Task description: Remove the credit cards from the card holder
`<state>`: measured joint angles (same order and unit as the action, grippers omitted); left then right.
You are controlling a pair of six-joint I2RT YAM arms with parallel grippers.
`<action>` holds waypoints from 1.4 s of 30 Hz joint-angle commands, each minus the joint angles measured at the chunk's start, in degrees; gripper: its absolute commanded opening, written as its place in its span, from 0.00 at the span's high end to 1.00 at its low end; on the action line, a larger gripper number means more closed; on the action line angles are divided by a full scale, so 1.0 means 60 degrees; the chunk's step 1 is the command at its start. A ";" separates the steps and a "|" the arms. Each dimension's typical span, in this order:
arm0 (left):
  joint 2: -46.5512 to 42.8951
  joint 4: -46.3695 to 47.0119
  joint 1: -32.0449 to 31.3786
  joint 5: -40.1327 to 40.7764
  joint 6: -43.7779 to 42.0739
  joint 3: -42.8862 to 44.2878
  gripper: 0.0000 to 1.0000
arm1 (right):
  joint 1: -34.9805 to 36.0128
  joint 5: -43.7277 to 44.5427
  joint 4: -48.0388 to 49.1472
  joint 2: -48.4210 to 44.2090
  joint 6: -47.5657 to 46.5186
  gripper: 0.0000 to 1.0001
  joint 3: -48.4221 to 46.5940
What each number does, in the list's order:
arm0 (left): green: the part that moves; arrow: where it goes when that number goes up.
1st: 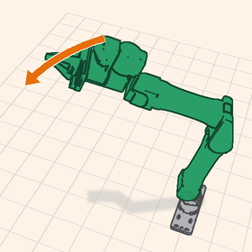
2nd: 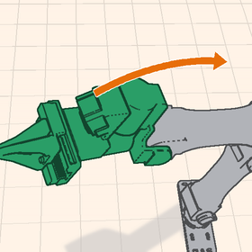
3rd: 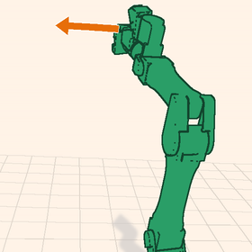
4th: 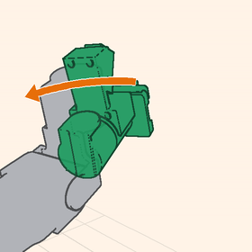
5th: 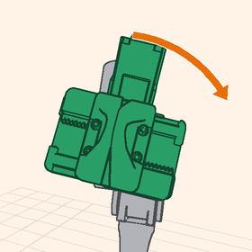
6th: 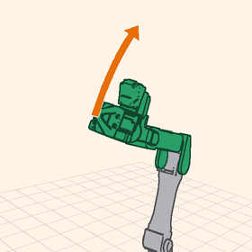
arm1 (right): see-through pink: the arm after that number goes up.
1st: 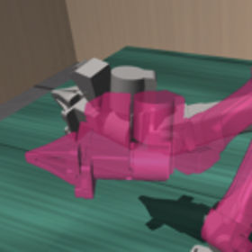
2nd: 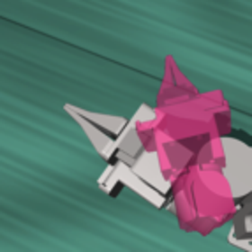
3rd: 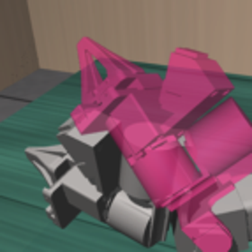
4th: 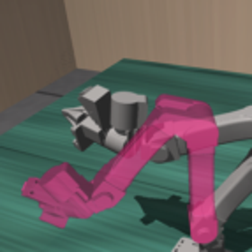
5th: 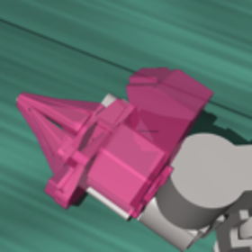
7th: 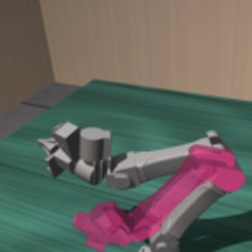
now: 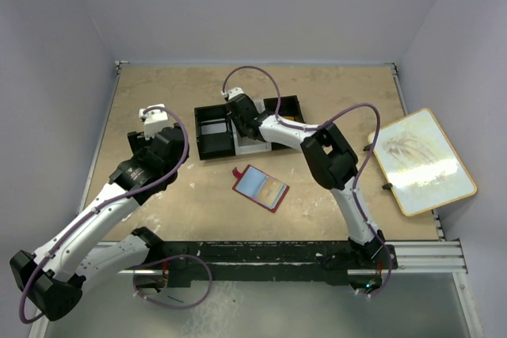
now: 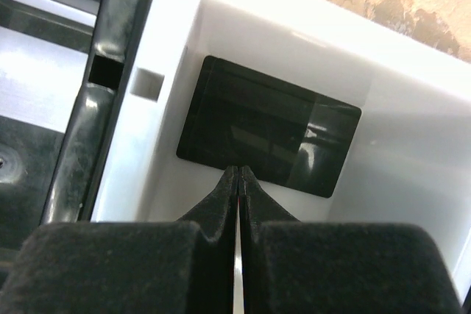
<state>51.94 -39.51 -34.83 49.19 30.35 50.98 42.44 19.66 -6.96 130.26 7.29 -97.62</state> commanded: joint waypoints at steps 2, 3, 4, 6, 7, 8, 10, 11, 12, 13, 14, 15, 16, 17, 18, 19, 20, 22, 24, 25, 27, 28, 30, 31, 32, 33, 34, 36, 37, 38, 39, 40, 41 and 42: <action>-0.0124 0.0300 0.0033 0.0063 -0.0137 0.0027 0.18 | 0.0032 0.0209 -0.0500 0.0517 -0.0195 1.00 -0.0341; -0.0131 0.0300 0.0035 0.0047 -0.0136 0.0017 0.18 | 0.0032 0.0288 -0.0547 0.0555 -0.0210 1.00 -0.0377; -0.0143 0.0300 0.0034 0.0049 -0.0136 0.0020 0.18 | 0.0032 0.0390 -0.0626 0.0566 -0.0234 1.00 -0.0404; -0.0142 0.0310 0.0033 0.0049 -0.0144 0.0013 0.18 | 0.0032 0.0575 -0.0674 0.0498 -0.0281 0.99 -0.0303; -0.0120 0.0314 0.0033 0.0040 -0.0137 0.0005 0.18 | 0.0032 0.0609 -0.0629 0.0454 -0.0324 0.99 -0.0215; -0.0120 0.0315 0.0033 0.0048 -0.0136 0.0016 0.18 | 0.0032 0.0653 -0.0556 0.0399 -0.0373 0.99 -0.0129; -0.0120 0.0315 0.0033 0.0041 -0.0151 0.0028 0.18 | 0.0032 0.0600 -0.0521 0.0334 -0.0381 0.99 -0.0076; -0.0138 0.0311 0.0041 0.0037 -0.0142 0.0021 0.18 | 0.0032 0.0418 -0.0526 0.0274 -0.0354 0.98 -0.0073; -0.0142 0.0314 0.0034 0.0035 -0.0150 0.0017 0.18 | 0.0032 0.0316 -0.0508 0.0195 -0.0325 0.97 -0.0084; -0.0149 0.0315 0.0033 0.0034 -0.0151 0.0003 0.18 | 0.0032 0.0280 -0.0460 0.0072 -0.0285 0.96 -0.0109; -0.0145 0.0322 0.0033 0.0034 -0.0151 0.0005 0.18 | 0.0032 0.0187 -0.0397 -0.0105 -0.0256 0.95 -0.0110; -0.0133 0.0316 0.0033 0.0040 -0.0151 0.0013 0.18 | 0.0032 0.0101 -0.0355 -0.0323 -0.0174 0.94 -0.0098; -0.0121 0.0315 0.0033 0.0037 -0.0151 0.0003 0.18 | 0.0032 0.0031 -0.0287 -0.0575 -0.0136 0.93 -0.0069; -0.0123 0.0315 0.0033 0.0035 -0.0151 0.0012 0.18 | 0.0039 0.0002 -0.0189 -0.0836 -0.0119 0.91 -0.0025; -0.0107 0.0308 0.0033 0.0034 -0.0151 0.0012 0.18 | 0.0040 -0.0042 -0.0070 -0.1130 -0.0115 0.90 0.0061; -0.0116 0.0312 0.0033 0.0034 -0.0151 0.0005 0.18 | 0.0033 -0.0104 0.0047 -0.1458 -0.0090 0.87 0.0160; -0.0104 0.0315 0.0033 0.0045 -0.0151 0.0005 0.18 | 0.0036 -0.0137 0.0181 -0.1785 -0.0069 0.86 0.0297; -0.0066 0.0300 0.0034 0.0042 -0.0151 0.0021 0.18 | 0.0043 -0.0222 0.0431 -0.2620 0.0015 0.82 0.0714; -0.0051 0.0295 0.0033 0.0026 -0.0158 0.0028 0.18 | 0.0033 -0.0209 0.0819 -0.3411 0.0184 0.78 0.1419; -0.0034 0.0289 0.0041 0.0026 -0.0166 0.0021 0.18 | 0.0032 -0.0191 0.0991 -0.3822 0.0308 0.77 0.1785; -0.0027 0.0286 0.0033 0.0013 -0.0160 0.0028 0.18 | 0.0036 -0.0200 0.1459 -0.4774 0.0630 0.76 0.2854; -0.0009 0.0286 0.0033 0.0010 -0.0168 0.0028 0.18 | 0.0034 -0.0316 0.1653 -0.5230 0.0810 0.75 0.3409; 0.0013 0.0273 0.0033 0.0005 -0.0160 0.0028 0.18 | 0.0032 -0.0635 0.2058 -0.6099 0.1161 0.72 0.4595; 0.0040 0.0258 0.0035 0.0009 -0.0152 0.0023 0.18 | 0.0032 -0.0760 0.2256 -0.6496 0.1347 0.69 0.5387; 0.0049 0.0244 0.0041 0.0000 -0.0158 0.0041 0.18 | 0.0032 -0.0838 0.2442 -0.6833 0.1557 0.65 0.5958; 0.0068 0.0242 0.0038 -0.0018 -0.0152 0.0043 0.18 | 0.0012 -0.0932 0.2506 -0.7168 0.1939 0.62 0.6425; 0.0075 0.0242 0.0034 -0.0031 -0.0158 0.0043 0.18 | -0.0007 -0.1096 0.2564 -0.7470 0.2090 0.61 0.6859; 0.0101 0.0242 0.0037 -0.0062 -0.0159 0.0041 0.18 | -0.0077 -0.1608 0.2842 -0.7992 0.2368 0.59 0.7906; 0.0113 0.0242 0.0036 -0.0084 -0.0172 0.0037 0.18 | -0.0088 -0.1865 0.2938 -0.8205 0.2476 0.58 0.8280; 0.0141 0.0240 0.0033 -0.0096 -0.0168 0.0042 0.18 | -0.0109 -0.2121 0.3014 -0.8350 0.2566 0.57 0.8588; 0.0179 0.0225 0.0033 -0.0105 -0.0166 0.0043 0.18 | -0.0138 -0.2422 0.3064 -0.8454 0.2614 0.56 0.8889; 0.0200 0.0227 0.0033 -0.0108 -0.0166 0.0043 0.18 | -0.0143 -0.2589 0.3119 -0.8502 0.2695 0.56 0.9143; 0.0236 0.0214 0.0041 -0.0112 -0.0165 0.0043 0.18 | -0.0164 -0.2715 0.3192 -0.8503 0.2757 0.56 0.9370; 0.0258 0.0205 0.0034 -0.0112 -0.0158 0.0054 0.18 | -0.0183 -0.2870 0.3269 -0.8450 0.2775 0.55 0.9576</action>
<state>53.08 -39.53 -34.83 48.58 30.35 50.98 41.87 8.36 7.86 81.58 20.45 -43.35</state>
